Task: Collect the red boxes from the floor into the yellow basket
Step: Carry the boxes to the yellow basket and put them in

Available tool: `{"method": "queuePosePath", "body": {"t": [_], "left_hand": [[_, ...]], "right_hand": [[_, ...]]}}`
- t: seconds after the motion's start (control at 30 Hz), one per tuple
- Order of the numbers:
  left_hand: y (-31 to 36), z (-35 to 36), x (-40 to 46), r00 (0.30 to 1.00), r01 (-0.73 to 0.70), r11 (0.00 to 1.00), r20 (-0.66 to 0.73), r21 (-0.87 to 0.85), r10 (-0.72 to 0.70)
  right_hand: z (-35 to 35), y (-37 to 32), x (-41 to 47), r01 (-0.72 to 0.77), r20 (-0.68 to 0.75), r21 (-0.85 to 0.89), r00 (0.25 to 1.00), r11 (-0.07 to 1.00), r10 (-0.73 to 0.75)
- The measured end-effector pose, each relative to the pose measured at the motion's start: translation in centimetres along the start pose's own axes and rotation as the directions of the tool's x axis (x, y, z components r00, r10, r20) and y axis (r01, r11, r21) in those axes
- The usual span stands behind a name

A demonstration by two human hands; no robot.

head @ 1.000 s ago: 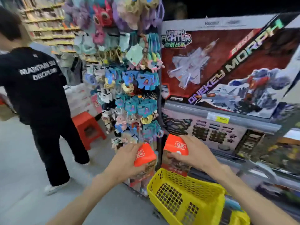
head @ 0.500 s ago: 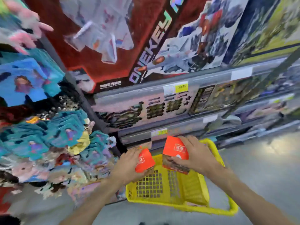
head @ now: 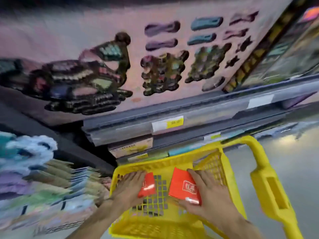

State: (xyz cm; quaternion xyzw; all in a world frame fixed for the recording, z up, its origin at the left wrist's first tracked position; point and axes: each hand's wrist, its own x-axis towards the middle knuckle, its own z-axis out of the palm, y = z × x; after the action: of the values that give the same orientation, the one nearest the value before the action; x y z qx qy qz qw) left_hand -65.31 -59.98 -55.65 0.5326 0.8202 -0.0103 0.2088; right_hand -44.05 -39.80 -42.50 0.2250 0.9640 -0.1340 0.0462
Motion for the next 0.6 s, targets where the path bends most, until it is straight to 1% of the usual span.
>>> {"method": "queuePosePath", "body": {"t": [0.07,0.17,0.27,0.37,0.5,0.6], "left_hand": [[-0.7,1.9,1.1,1.0,0.016,1.0,-0.007,0.005,-0.016],[-1.2,3.4,1.9,0.999,0.037,0.998,0.0,0.044,-0.037],[-1.1,4.1,1.8,0.997,0.073,0.996,-0.006,0.048,-0.073],[-0.9,3.7,1.0,0.991,0.129,0.99,0.019,0.065,-0.13],[-1.1,3.8,1.1,0.995,0.101,0.994,0.02,0.047,-0.102],[-1.2,4.0,1.6,0.994,0.106,0.994,0.002,0.038,-0.106]], "right_hand": [[2.4,0.4,0.4,0.012,0.018,-0.025,1.0,1.0,-0.011],[5.2,0.9,0.8,0.024,0.055,0.007,0.998,1.0,-0.024],[7.0,1.4,1.4,0.063,0.129,0.039,0.989,0.997,-0.067],[8.1,1.5,2.6,0.111,0.179,-0.009,0.978,0.994,-0.107],[10.3,1.9,5.6,0.201,0.241,-0.079,0.954,0.976,-0.177],[12.2,1.7,8.0,0.26,0.342,-0.098,0.915,0.961,-0.213]]}}
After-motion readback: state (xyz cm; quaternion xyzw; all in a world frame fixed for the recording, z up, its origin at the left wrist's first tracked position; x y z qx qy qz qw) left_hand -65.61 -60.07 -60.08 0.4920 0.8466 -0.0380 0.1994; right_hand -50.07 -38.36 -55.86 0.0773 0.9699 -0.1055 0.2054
